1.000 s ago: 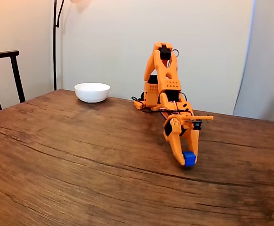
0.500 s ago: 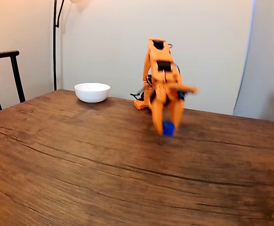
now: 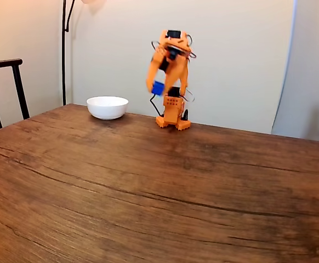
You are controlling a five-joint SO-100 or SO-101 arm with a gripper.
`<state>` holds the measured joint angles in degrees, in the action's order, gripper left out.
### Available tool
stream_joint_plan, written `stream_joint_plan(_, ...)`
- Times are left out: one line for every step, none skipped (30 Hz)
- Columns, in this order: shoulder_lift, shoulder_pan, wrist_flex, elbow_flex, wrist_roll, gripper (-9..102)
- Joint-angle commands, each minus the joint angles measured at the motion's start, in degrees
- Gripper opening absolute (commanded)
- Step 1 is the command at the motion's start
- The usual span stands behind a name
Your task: Grasp the cube and drop it in the bowl
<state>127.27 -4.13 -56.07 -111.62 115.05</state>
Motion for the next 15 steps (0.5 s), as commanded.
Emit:
stream_joint_plan(6.2,-2.6,-6.1,1.4,0.5,3)
stream_joint_plan(7.7,-3.6,-7.9,1.4,0.5,3)
stream_joint_plan(9.2,-4.5,-9.6,1.4,0.5,3)
stream_joint_plan(10.8,-5.4,-11.3,1.4,0.5,3)
stream_joint_plan(12.2,-6.6,-13.0,1.4,0.5,3)
stream_joint_plan(13.7,-7.7,-14.7,1.4,0.5,3)
stream_joint_plan(15.1,-9.1,-16.2,1.4,0.6,3)
stream_joint_plan(16.6,-10.8,-17.8,1.4,0.6,3)
stream_joint_plan(18.1,-12.5,-19.2,1.4,0.7,3)
stream_joint_plan(19.5,-14.4,-20.5,1.3,0.7,3)
stream_joint_plan(20.9,-16.4,-21.8,1.3,1.1,3)
stream_joint_plan(22.4,-18.7,-22.6,0.9,1.8,3)
stream_joint_plan(23.8,-21.1,-23.3,0.1,2.1,3)
stream_joint_plan(25.2,-23.6,-23.8,-1.0,2.4,3)
stream_joint_plan(26.7,-26.2,-24.1,-2.4,2.4,3)
